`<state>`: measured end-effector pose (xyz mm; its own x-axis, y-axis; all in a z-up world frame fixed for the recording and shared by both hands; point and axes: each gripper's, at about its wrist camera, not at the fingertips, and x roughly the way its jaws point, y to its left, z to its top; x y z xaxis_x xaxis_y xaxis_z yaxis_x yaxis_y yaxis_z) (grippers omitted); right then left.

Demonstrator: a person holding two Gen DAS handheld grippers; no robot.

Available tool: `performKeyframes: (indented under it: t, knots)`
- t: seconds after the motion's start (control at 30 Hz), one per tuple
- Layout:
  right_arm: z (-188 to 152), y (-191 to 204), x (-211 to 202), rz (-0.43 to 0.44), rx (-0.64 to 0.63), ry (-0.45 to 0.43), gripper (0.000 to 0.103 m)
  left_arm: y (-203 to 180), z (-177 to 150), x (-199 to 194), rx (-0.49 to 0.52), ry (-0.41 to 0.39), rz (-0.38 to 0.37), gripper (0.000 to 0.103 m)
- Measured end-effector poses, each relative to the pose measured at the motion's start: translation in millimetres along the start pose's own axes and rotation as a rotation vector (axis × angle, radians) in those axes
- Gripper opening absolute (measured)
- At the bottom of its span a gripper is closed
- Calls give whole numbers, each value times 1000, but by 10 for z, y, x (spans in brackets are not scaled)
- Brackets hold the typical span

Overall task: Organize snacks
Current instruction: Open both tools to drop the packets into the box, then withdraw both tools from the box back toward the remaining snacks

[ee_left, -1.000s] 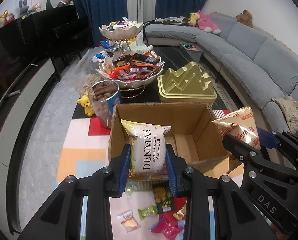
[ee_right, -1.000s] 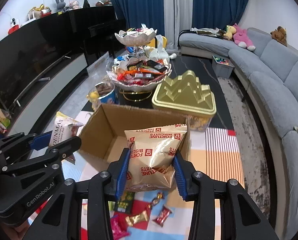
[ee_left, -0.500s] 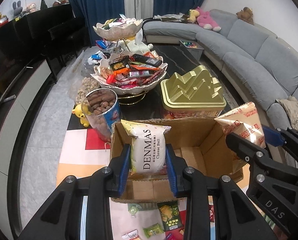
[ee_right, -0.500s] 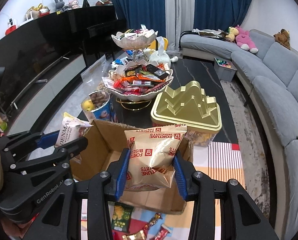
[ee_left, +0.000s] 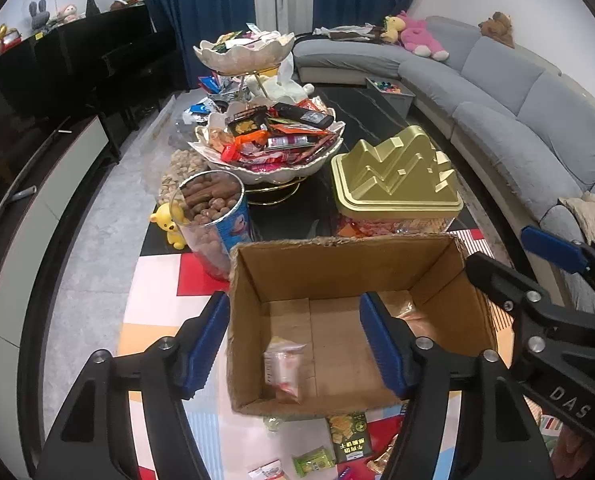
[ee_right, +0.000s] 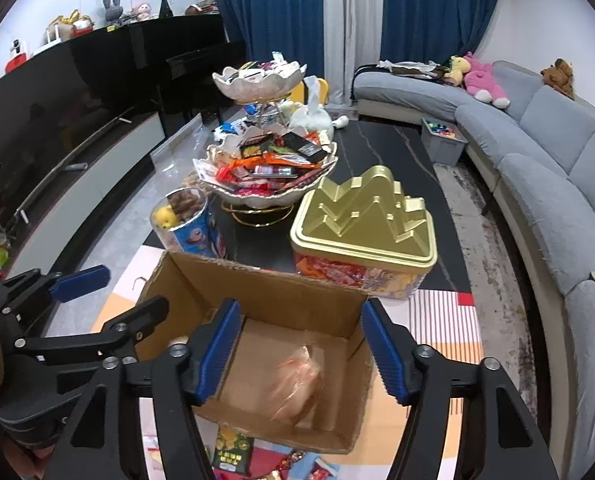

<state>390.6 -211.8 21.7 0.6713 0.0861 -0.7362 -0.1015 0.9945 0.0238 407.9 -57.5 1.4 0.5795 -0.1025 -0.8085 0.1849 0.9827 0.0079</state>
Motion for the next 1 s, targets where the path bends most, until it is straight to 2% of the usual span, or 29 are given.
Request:
performKeyframes:
  t: [0.1, 0.47, 1.0]
  knots:
    - [4, -15, -32, -8, 8, -10, 76, 18, -15, -25, -7, 2, 2, 69]
    - [-59, -88, -216, -16, 40, -26, 76, -13, -88, -245, -2, -18, 25, 71]
    - [-321, -133, -470, -47, 56, -30, 76, -80, -422, -463, -33, 2, 28, 71]
